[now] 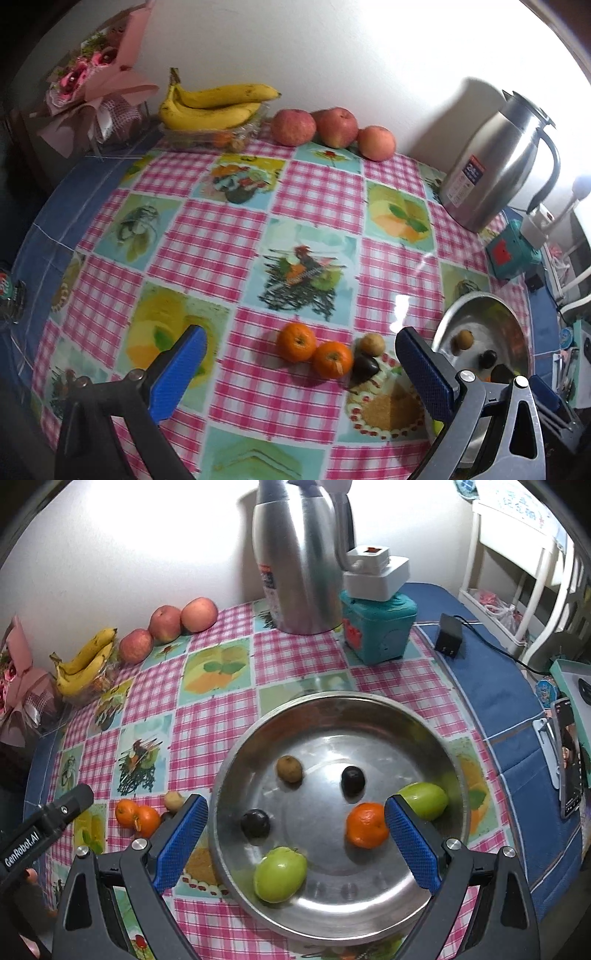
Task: Organize fruits
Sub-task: 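Move both open grippers to the oranges and plum on the tablecloth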
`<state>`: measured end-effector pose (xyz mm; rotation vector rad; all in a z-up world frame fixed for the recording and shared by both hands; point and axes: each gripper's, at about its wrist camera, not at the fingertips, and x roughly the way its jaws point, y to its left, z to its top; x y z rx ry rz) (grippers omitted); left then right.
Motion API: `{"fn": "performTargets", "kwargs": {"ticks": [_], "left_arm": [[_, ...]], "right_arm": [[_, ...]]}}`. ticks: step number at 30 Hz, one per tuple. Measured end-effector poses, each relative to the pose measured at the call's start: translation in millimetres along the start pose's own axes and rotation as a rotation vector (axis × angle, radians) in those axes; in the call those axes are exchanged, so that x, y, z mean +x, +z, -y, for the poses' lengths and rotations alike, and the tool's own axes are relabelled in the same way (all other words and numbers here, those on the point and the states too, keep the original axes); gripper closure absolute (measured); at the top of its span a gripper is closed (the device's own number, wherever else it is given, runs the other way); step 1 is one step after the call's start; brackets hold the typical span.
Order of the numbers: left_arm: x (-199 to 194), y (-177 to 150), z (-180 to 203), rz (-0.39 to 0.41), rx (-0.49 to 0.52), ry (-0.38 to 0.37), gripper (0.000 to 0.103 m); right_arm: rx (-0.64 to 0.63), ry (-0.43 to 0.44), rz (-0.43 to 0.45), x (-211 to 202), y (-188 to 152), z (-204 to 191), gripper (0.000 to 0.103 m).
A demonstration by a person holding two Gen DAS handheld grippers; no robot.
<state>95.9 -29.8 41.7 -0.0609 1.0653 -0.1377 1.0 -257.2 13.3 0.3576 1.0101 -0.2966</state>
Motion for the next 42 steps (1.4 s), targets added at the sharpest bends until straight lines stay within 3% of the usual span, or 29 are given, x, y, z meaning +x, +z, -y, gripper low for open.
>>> {"fn": "performTargets", "kwargs": {"ticks": [9,24,40,42], "left_arm": [[-7,14,-42,0.027,-0.014,0.057,0.000],[-9,25,-99,0.017,-0.140,0.025,0.000],[46,11,-65,-0.157,-0.096,-0.093,0.001],[53,9,-60,-0.175,-0.097,-0.114,0.004]], "right_arm": [[-0.037,0.040,-0.063,14,-7,-34,0.007],[-0.110,0.132,-0.111,21,-14,-105,0.007],[-0.132,0.158,-0.110,36,-17,-116,0.008],[-0.134,0.158,-0.106,38,-17,-117,0.018]]}}
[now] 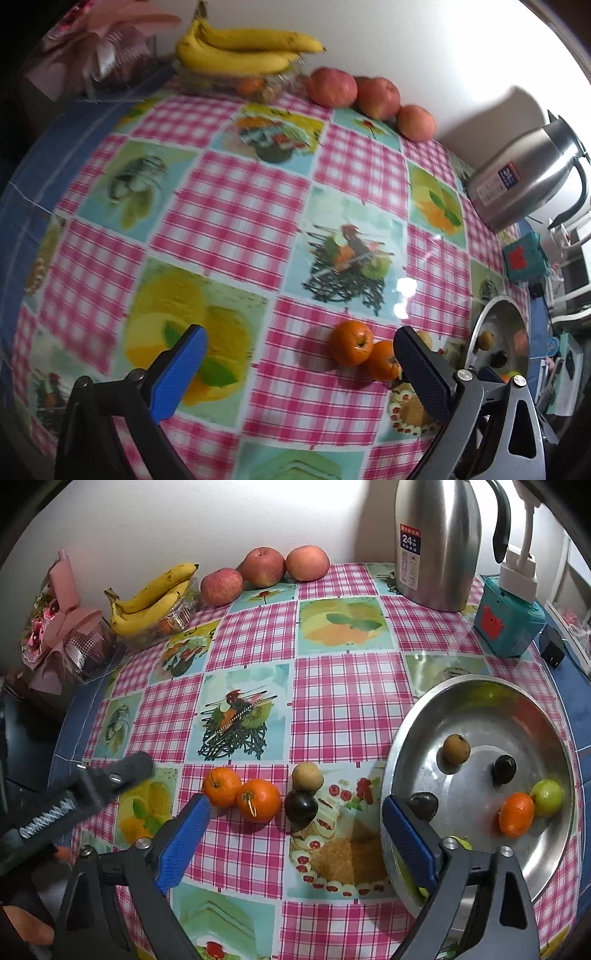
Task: Organize fruits
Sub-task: 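Move both open grippers to the oranges and plum on the tablecloth, then close the right gripper on a dark plum while the left gripper closes on a mandarin orange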
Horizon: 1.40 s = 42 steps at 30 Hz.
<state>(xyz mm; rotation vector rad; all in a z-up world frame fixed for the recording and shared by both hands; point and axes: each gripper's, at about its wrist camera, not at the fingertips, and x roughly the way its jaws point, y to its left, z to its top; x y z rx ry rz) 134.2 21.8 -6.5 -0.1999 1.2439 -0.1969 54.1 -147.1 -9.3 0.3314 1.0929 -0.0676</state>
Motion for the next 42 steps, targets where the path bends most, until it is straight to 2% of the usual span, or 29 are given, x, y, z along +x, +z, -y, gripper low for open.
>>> {"fn": "performTargets", "kwargs": {"ticks": [3,6,12,17,25,42], "left_arm": [[10,-1,7,-0.021,0.006,-0.022,0.013],[18,-1,11,-0.036,0.005,-0.039,0.017],[35,-2,12,-0.073,-0.027,-0.056,0.023],[47,-5,12,-0.106,-0.056,-0.079,0.034],[50,-7,11,-0.127,-0.091,-0.155,0.064],[42,-5,3,-0.106,-0.110,-0.131,0.066]], "right_arm": [[0.001,0.000,-0.007,6,0,1,0.028],[0.002,0.001,-0.027,15,-1,3,0.038],[0.006,0.007,-0.059,30,-3,5,0.048],[0.015,0.022,-0.085,38,-4,7,0.054],[0.053,0.049,-0.104,45,-5,14,0.061],[0.135,0.119,-0.116,49,-8,23,0.071]]}}
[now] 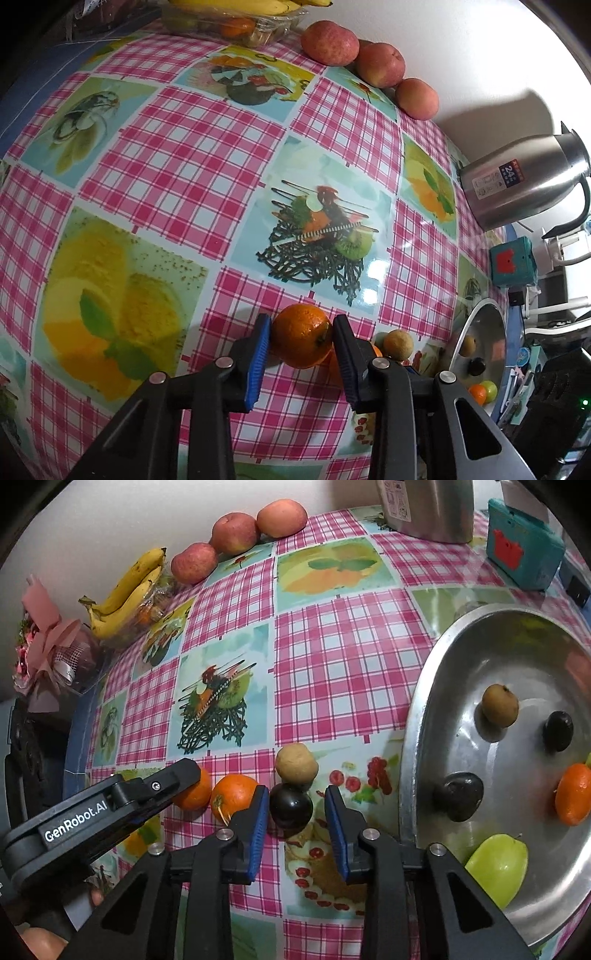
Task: Organize fruits
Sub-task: 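Close the right gripper on a dark plum while the left gripper closes on a mandarin orange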
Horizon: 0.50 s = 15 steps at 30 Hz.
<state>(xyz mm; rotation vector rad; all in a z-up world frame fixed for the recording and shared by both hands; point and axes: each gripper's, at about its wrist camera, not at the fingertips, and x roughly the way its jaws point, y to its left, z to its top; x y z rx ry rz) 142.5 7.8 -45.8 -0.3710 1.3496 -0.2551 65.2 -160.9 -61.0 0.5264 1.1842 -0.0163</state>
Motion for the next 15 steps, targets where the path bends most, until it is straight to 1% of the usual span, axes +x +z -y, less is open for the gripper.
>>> {"fn": "performTargets", "kwargs": {"ticks": [3,5,7,15], "left_arm": [[-2,0,-1,0.003,-0.003,0.002,0.066],[-3,0,-1,0.005,-0.006,0.003,0.066],[-4,0,-1,0.008,-0.008,0.003,0.066],[-19,2,-2,0.042,-0.009,-0.008,0.066]], "right_arm": [[0.007,0.014,0.001,-1,0,0,0.075],[0.016,0.023,-0.001,-1,0,1,0.075],[0.016,0.031,-0.002,-1,-1,1,0.078],[0.012,0.046,0.003,-7,-2,0,0.079]]}}
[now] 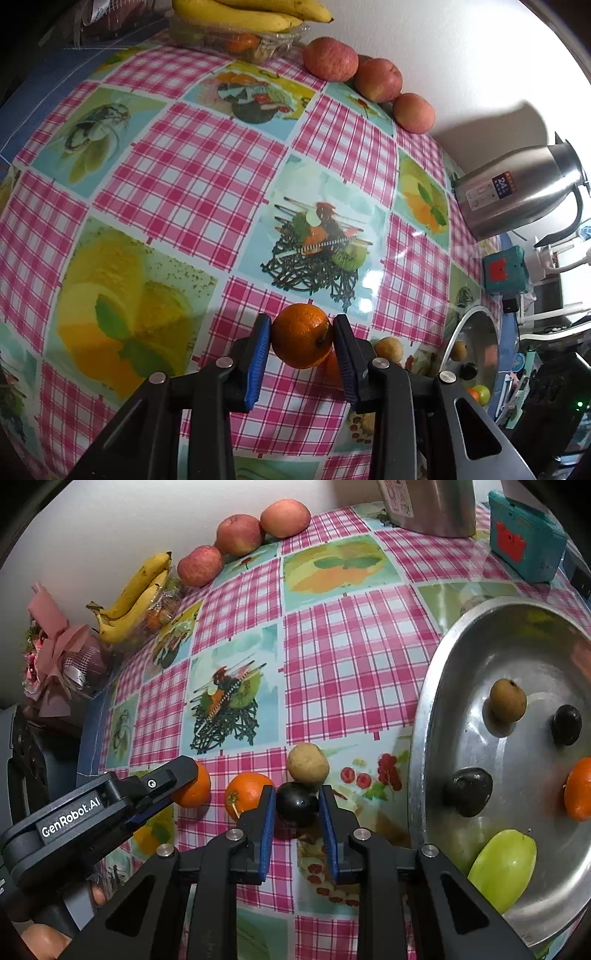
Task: Organize fruits
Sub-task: 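Close the right gripper on a dark plum while the left gripper closes on a mandarin orange, then lift and carry the plum and orange over the steel bowl with both grippers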
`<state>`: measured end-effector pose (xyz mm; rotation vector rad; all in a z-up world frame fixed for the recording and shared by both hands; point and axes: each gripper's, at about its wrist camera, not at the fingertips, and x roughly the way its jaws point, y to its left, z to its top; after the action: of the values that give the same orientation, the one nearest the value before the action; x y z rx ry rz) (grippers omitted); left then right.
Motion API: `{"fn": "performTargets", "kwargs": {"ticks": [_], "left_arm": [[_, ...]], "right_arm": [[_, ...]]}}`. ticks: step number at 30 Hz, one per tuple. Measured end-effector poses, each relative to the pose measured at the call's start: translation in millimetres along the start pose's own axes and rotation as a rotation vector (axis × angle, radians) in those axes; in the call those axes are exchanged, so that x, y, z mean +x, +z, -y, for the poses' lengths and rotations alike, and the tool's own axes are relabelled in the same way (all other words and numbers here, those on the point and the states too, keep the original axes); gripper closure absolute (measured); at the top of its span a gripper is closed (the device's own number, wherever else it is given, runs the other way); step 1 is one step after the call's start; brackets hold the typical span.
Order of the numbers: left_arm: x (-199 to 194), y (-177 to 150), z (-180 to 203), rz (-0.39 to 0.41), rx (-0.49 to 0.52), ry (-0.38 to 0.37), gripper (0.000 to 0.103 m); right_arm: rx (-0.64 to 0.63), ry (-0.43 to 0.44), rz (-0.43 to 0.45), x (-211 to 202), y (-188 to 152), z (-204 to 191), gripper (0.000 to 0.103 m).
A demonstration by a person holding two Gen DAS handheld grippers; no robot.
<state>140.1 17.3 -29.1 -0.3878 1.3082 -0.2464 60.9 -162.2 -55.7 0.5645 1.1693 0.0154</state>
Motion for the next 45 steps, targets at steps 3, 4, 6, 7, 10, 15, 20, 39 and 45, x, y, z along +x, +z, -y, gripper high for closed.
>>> {"fn": "performTargets", "kwargs": {"ticks": [3,4,6,7,10,15,20,39,45], "left_arm": [[-7,1,0,0.018,-0.001,-0.003,0.066],[-9,1,0,0.024,-0.001,-0.003,0.066],[-15,2,0,0.037,0.000,-0.002,0.067],[-16,3,1,0.041,0.001,-0.003,0.066],[-19,3,4,0.051,0.002,-0.006,0.066],[-23,2,9,0.062,0.008,-0.004,0.066],[-22,-1,16,0.066,0.015,-0.005,0.067],[-3,-36,99,0.032,0.160,-0.025,0.066],[7,-52,132,0.014,0.240,-0.024,0.066]], "right_arm": [[-0.013,0.003,0.016,-6,2,-4,0.079],[-0.020,0.002,0.023,-10,2,-5,0.079],[-0.034,-0.007,0.038,-16,2,-8,0.079],[-0.044,-0.013,0.049,-20,2,-10,0.079],[-0.065,-0.024,0.067,-27,3,-12,0.079],[-0.086,-0.036,0.085,-36,3,-15,0.079],[-0.097,-0.043,0.098,-43,3,-12,0.079],[0.000,-0.122,0.187,-85,13,61,0.079],[0.086,-0.129,0.232,-107,15,105,0.079]]}}
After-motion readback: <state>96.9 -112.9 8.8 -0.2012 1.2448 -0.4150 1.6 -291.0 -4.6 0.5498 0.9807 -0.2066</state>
